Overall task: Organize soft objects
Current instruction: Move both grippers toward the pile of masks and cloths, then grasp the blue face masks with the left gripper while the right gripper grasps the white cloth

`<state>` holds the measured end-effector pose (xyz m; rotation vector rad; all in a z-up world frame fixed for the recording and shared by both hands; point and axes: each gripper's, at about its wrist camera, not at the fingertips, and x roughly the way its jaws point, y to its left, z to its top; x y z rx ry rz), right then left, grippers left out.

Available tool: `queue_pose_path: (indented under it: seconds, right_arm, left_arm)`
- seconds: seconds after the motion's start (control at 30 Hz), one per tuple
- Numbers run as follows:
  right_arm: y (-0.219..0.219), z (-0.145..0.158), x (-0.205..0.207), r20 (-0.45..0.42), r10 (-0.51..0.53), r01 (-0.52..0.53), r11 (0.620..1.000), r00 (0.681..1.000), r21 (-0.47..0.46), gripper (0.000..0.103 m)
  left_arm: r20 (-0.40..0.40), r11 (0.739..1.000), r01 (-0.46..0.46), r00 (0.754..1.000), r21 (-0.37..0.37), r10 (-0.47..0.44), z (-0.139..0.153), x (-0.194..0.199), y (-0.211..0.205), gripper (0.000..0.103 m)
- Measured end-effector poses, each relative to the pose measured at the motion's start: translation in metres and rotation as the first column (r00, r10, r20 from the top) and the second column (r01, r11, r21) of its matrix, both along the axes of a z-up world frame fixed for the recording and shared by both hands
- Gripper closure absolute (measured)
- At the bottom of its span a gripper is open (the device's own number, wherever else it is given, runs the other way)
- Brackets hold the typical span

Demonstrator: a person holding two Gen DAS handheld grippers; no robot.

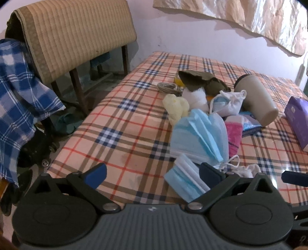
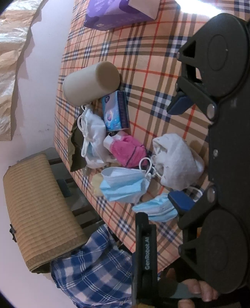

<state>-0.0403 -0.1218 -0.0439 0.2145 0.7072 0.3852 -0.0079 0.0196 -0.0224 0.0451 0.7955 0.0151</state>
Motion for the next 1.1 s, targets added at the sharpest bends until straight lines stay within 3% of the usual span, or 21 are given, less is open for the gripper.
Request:
queue_pose_path:
  seconds: [0.5,0.6,0.63,0.67,0.8,0.87,0.93,1.03,1.07,1.1]
  right_arm:
    - [0.014,-0.016,0.013,-0.023,0.012,-0.012,1.0,1.0,-0.025,0.003]
    - [0.019,-0.02,0.019,-0.015,0.028,-0.029,0.999,0.999,-0.029,0.007]
    - [0.02,-0.021,0.02,-0.013,0.031,-0.032,0.999,0.999,-0.026,0.012]
    - [0.02,-0.022,0.021,-0.01,0.039,-0.039,0.999,0.999,-0.014,0.031]
    - [0.018,-0.023,0.021,-0.001,0.055,-0.055,0.999,0.999,0.001,0.051]
    - [0.013,-0.023,0.022,-0.007,0.042,-0.042,0.999,0.999,0.022,0.059]
    - [0.008,-0.022,0.021,-0.008,0.022,-0.022,1.0,1.0,0.022,0.064]
    - [0.001,-0.019,0.019,-0.004,0.004,-0.004,0.999,1.0,0.037,0.068]
    - [-0.002,-0.018,0.019,-0.001,-0.003,0.003,0.999,1.0,0.039,0.068]
    - [-0.003,-0.017,0.018,0.001,-0.009,0.009,0.999,1.0,0.041,0.068]
  left_arm:
    - [-0.016,0.999,0.046,0.999,-0.013,-0.047,-0.017,0.004,-0.008,0.0]
    - [-0.028,0.997,0.074,0.997,-0.015,-0.074,-0.024,0.005,-0.012,0.001]
    - [-0.03,0.997,0.082,0.996,-0.014,-0.082,-0.027,0.006,-0.013,0.003]
    - [-0.031,0.996,0.084,0.996,-0.028,-0.085,-0.029,0.006,-0.012,0.007]
    - [-0.039,0.992,0.101,0.994,-0.076,-0.104,-0.034,0.009,-0.008,0.025]
    - [-0.032,0.99,0.117,0.992,-0.077,-0.12,-0.033,0.009,-0.009,0.041]
    - [-0.025,0.989,0.117,0.992,-0.087,-0.12,-0.031,0.009,-0.009,0.044]
    - [-0.02,0.987,0.125,0.992,-0.096,-0.128,-0.03,0.007,-0.008,0.057]
    - [-0.02,0.986,0.13,0.991,-0.105,-0.133,-0.029,0.006,-0.007,0.066]
    - [-0.023,0.984,0.137,0.99,-0.113,-0.14,-0.028,0.005,-0.006,0.066]
